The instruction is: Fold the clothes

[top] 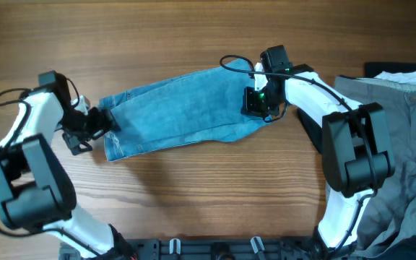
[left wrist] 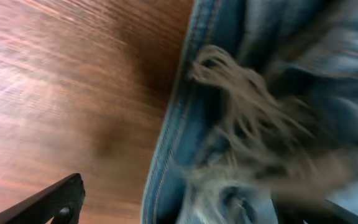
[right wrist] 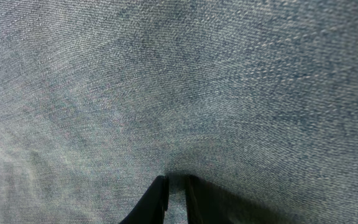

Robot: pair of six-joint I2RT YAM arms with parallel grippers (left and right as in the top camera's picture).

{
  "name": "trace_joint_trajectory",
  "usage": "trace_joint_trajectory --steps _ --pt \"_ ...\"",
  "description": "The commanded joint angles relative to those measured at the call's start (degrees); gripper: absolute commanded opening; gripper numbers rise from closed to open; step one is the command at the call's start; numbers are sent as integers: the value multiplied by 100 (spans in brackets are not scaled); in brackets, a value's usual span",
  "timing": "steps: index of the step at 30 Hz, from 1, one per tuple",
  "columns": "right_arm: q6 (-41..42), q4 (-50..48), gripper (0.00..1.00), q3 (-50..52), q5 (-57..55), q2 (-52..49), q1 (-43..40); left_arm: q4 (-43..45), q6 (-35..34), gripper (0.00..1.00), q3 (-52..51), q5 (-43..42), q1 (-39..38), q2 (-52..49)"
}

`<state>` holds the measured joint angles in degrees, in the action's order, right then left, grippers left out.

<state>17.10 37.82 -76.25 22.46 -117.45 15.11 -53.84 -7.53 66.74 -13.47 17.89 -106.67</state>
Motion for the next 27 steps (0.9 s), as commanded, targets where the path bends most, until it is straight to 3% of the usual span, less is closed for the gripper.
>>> trace_joint_trajectory --steps 1,4,5,6,7,8,9,13,14,15,19,23,27 --pt "94 -33 15 74 -57 -236 26 284 560 90 -240 -391 -107 -356" --pt "109 -31 15 74 -33 -236 26 339 719 76 -295 -647 -341 -584" --pt "109 -35 15 74 -35 -236 26 374 721 67 -295 -643 -420 -636" --pt "109 -57 15 74 -33 -236 26 402 721 49 -295 -638 -531 -673" --pt "111 -61 15 74 -4 -236 26 396 713 21 -293 -575 -616 -671" --pt "111 -52 15 74 13 -236 26 358 713 8 -293 -553 -654 -654" --pt "111 -35 15 74 17 -236 26 262 713 4 -280 -428 -660 -634" --pt "90 118 9 72 39 -179 17 -695 380 4 68 601 -476 -535" --pt "92 192 9 72 22 -9 -9 -1394 26 4 452 1084 -328 -461" --pt "92 208 9 72 24 251 -24 -2000 -310 4 933 1211 -221 -393" --pt "96 328 9 72 31 1043 -13 -3292 -367 4 2568 1231 -238 -271" --pt "94 354 10 72 28 1364 -13 -3748 -369 4 3602 1001 -597 -260" --pt "92 380 10 74 55 1318 -9 -3442 -369 4 3705 448 -1338 -262"
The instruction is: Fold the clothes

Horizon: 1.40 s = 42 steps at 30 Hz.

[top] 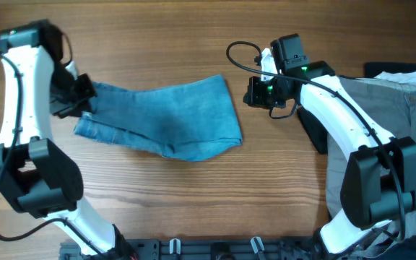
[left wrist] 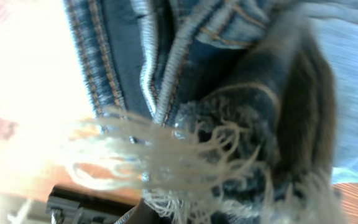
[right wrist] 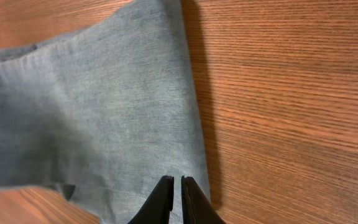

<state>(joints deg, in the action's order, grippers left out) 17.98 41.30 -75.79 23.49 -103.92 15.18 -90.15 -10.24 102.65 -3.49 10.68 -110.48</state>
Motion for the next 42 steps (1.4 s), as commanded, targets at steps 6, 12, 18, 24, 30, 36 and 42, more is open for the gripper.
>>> trace_joint_trajectory --steps 6,12,18,24,30,36,42 --pt "-188 -11 10 28 -48 -267 310 411 -92 4 114 166 -1598 131" --pt "772 -35 11 28 -918 -866 382 236 -33 4 120 361 -1845 269" --pt "518 153 11 31 -1147 -1561 203 -168 -28 4 365 1008 -1661 656" --pt "111 247 10 35 -975 -1781 225 44 -28 4 848 -20 -1779 892" --pt "155 173 11 35 -973 -1792 225 601 -28 9 824 -260 -2712 756" --pt "157 181 10 33 -841 -1792 225 850 -275 14 820 -160 -3633 356" --pt "136 348 11 9 -544 -1707 168 1226 -719 19 820 -136 -4310 -122"
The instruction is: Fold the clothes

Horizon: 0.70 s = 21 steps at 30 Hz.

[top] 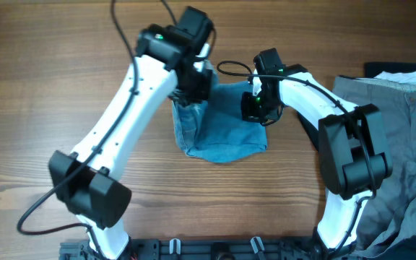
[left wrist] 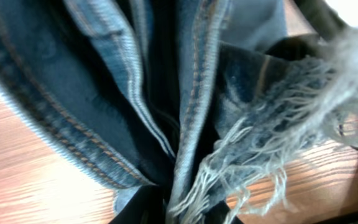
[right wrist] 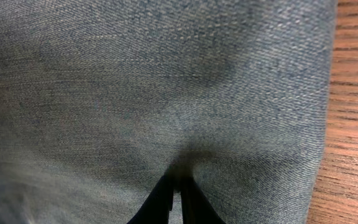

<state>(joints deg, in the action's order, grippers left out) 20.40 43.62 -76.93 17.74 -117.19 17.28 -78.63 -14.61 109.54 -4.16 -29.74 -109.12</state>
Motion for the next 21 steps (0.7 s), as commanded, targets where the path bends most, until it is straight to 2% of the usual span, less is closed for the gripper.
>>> trace_joint_trajectory --steps 1,8,11,12,15,21 --pt "-111 212 11 87 35 -278 -87 94 -310 20 131 -68 -299 -317" --pt "-221 398 16 0 33 1362 -793 260 -435 23 131 -74 -304 -402" --pt "-219 400 20 0 31 2017 -1117 413 -590 27 131 -125 -317 -402" --pt "-219 404 22 0 28 2186 -1226 529 -619 32 131 -267 -328 -404" --pt "-219 463 24 0 28 2380 -1429 970 -942 41 131 -592 -400 -404" --pt "-234 638 24 15 26 2376 -1543 1478 -1010 48 125 -647 -876 -654"
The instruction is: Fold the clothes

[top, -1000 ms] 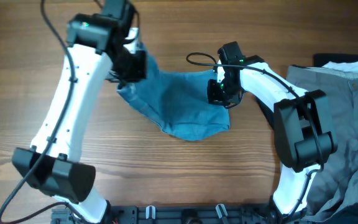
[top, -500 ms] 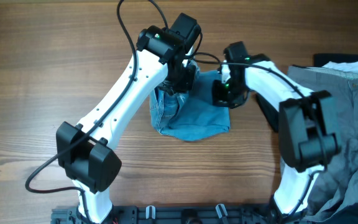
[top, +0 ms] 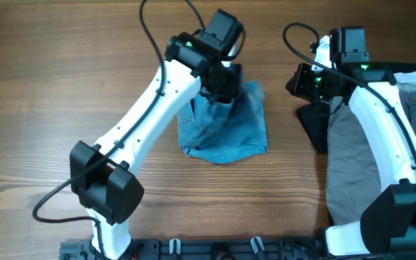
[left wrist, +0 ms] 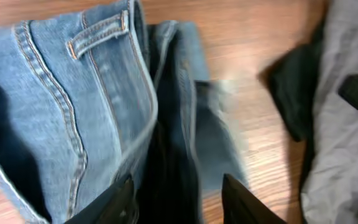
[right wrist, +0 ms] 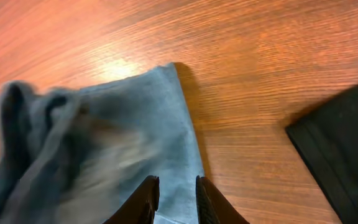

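The blue jeans (top: 222,133) lie doubled over in a short stack at the table's middle. A blurred flap of them (top: 253,92) is at the top right corner. My left gripper (top: 226,85) hangs open just over that far end; in its wrist view the gripper (left wrist: 179,199) has its fingers spread above the waistband and belt loop (left wrist: 98,34), holding nothing. My right gripper (top: 295,81) is off to the right of the jeans over bare wood. In its own view the right gripper (right wrist: 174,199) is slightly open and empty, and the jeans (right wrist: 135,124) are ahead of it.
A heap of grey clothes (top: 403,144) covers the right side of the table. A dark flat piece (top: 313,123) lies between it and the jeans. Bare wooden tabletop (top: 63,108) spreads to the left and front.
My left gripper has let go of the frayed hem and stands open above the stack. My right gripper has come off the denim, moved right over the wood and opened a little.
The jeans lay stretched across the table, left gripper at the frayed hem, right gripper shut and pressing the other end. Then the left held the hem raised. Later the hem was over the right end with the right pressing again. Now both are off the doubled jeans.
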Robot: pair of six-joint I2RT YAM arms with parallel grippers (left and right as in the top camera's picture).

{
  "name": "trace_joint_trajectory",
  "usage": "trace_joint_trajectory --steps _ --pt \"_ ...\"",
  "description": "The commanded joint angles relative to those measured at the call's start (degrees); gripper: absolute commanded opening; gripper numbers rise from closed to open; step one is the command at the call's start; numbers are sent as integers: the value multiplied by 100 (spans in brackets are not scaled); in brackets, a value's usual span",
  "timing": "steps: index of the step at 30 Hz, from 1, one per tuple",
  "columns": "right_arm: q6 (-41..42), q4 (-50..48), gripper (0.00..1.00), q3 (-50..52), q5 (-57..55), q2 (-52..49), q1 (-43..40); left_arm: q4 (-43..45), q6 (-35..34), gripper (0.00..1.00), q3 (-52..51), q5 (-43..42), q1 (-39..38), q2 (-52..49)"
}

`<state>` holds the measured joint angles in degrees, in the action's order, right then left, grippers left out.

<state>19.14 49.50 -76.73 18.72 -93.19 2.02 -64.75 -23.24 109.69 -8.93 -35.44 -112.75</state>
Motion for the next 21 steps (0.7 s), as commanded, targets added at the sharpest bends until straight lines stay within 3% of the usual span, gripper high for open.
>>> trace_joint_trajectory --steps 1,4,6,12,15,17,19,21 --pt "-107 59 24 -4 -72 -24 -17 109 -146 51 109 -168 -391 -382" --pt "-179 114 24 -4 -68 -24 -17 -59 15 53 109 -59 -610 -625" --pt "-540 125 32 -4 -63 -24 -4 -328 52 53 155 251 -533 -533" --pt "-1379 85 52 -2 1023 -24 13 -1051 50 54 568 321 330 146" --pt "-2221 -44 62 9 2022 -24 225 -1185 50 57 577 321 940 542" --pt "-2240 -223 72 59 1987 -28 542 -1316 50 59 577 319 1353 675" --pt "-2306 -476 74 74 1893 -83 940 -1491 50 60 573 245 1661 680" --pt "-1749 -667 75 74 990 -160 1325 -1661 52 59 566 210 1812 645"
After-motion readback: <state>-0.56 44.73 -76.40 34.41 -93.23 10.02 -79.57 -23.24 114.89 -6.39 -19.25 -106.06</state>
